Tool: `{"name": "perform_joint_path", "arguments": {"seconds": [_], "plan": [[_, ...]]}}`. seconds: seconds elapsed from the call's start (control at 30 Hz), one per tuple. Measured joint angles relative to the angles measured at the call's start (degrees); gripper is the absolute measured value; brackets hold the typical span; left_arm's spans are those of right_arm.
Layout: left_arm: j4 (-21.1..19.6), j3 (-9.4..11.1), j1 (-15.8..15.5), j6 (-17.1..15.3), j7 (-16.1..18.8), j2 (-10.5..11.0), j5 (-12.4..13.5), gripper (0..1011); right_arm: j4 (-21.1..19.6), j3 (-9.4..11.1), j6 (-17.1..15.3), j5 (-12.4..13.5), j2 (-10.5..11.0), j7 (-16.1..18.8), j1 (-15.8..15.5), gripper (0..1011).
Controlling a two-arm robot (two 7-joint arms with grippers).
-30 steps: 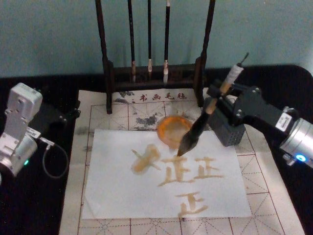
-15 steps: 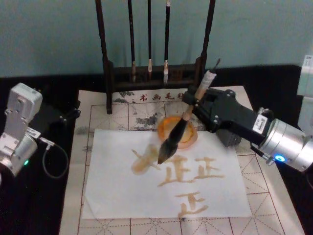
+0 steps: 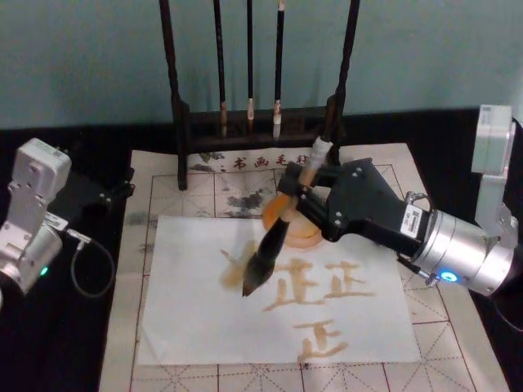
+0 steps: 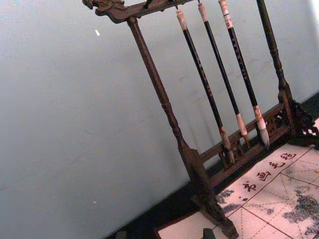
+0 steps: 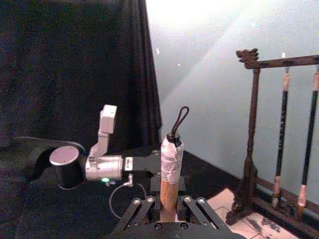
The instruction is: Pick up the brush from the inkstone, write on the paper, then place the brush back to its original position.
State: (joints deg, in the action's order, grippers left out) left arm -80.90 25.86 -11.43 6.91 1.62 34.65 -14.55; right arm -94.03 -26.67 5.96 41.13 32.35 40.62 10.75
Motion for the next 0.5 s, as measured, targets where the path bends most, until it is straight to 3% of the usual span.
{"name": "perform_joint_path", "arguments": {"seconds": [0.5], "plan": [[0.0,0.0,0.0,0.0,0.0,0.0,0.0,1001,0.6,-2.7,0.4,-1.0,-1.2,0.0,0.5,189]]}}
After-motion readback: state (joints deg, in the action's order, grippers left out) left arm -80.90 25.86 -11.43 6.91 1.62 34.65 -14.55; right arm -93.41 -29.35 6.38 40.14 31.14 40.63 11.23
